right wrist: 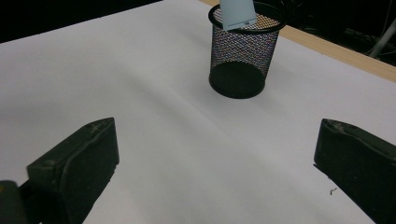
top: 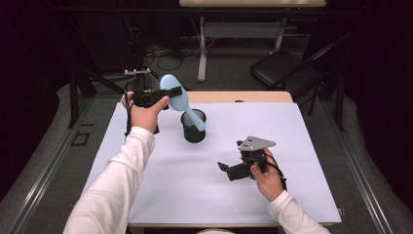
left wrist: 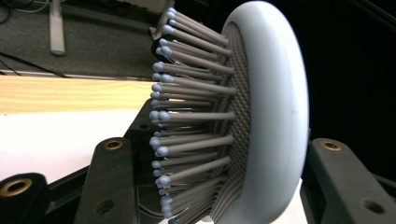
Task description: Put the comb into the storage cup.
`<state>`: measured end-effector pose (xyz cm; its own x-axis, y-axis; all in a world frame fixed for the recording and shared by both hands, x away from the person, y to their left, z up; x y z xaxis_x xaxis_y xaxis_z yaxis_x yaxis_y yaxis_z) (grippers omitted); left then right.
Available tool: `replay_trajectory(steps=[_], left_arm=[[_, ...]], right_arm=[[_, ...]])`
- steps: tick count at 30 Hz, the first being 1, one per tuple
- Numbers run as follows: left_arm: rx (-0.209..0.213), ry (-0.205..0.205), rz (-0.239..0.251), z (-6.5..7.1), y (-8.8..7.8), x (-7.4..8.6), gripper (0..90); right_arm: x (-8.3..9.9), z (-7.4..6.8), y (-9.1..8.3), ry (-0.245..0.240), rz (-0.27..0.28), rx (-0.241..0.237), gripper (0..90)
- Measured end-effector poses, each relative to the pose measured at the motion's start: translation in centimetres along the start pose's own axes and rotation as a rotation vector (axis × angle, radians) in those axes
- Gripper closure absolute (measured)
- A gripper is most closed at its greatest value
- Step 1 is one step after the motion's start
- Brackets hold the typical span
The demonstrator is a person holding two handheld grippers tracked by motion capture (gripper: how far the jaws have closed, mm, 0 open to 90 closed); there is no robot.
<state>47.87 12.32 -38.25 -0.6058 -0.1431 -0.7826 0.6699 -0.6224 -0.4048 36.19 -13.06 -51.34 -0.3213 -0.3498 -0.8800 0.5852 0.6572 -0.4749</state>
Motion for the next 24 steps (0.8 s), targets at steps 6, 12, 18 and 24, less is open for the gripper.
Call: replay_trajectory(steps=[6, 12, 18, 24], left_arm=[[-0.009, 0.002, 0.008, 0.0, 0.0, -0.4, 47.8], [-0.013, 0.002, 0.017, 0.0, -0.1, -0.8, 47.7], [-0.022, 0.010, 0.022, 0.0, 0.1, -1.0, 47.6], [-0.033, 0.025, 0.026, 0.1, 0.1, -1.3, 47.6]], right_arm=[[0.1, -0.1, 0.1, -0.001, -0.005, -0.002, 0.0], [0.1, -0.1, 0.1, -0.001, -0.006, -0.002, 0.1], [0.1, -0.1, 0.1, -0.004, -0.007, -0.002, 0.2], [0.1, -0.1, 0.1, -0.005, -0.008, -0.001, 0.3]])
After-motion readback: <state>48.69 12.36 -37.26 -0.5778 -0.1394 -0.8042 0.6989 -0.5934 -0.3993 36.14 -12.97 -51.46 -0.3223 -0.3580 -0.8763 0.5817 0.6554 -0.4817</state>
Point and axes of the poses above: each handheld gripper's, and its own axes: y roughly forward along the jaws, x roughly out of its underside, z roughly to its right, the point moved 5 cm from there along y, roughly forward along the jaws
